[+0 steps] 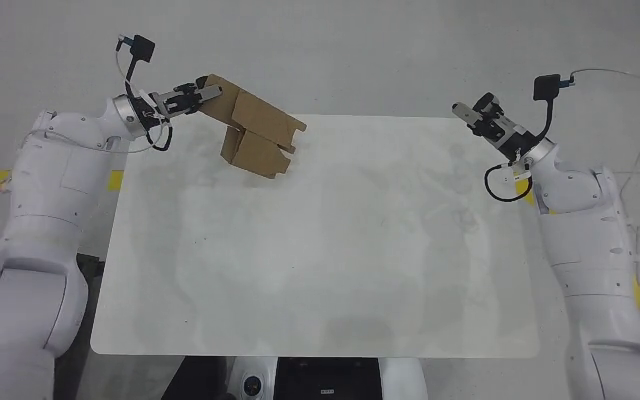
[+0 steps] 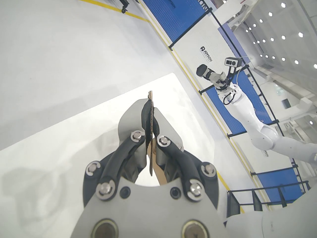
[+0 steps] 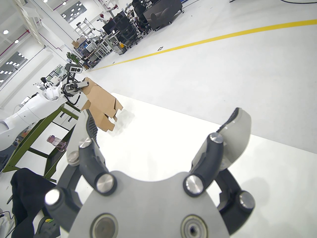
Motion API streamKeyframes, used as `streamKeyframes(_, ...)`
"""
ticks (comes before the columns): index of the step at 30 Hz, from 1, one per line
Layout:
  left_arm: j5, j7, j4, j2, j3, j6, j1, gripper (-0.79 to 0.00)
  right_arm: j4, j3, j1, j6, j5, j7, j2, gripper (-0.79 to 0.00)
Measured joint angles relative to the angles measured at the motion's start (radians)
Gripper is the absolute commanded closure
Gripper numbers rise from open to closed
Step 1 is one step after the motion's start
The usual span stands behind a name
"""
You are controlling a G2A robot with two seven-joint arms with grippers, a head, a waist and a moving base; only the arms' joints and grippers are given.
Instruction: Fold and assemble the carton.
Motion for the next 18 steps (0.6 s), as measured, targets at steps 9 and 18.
streamKeyframes(9,-0.059,0.013,-0.089,-0.024,0.108,-0.013,-0.002,0.000,0.000,0.000,0.000,0.000,0.000,0.000,0.000,-0.785)
streamKeyframes(18,-0.035,0.061,-0.237,0.014,0.233,-0.062,0.018,0.000,-0.020,-0.044,-0.005,0.015,0.107,0.087,-0.006,-0.785)
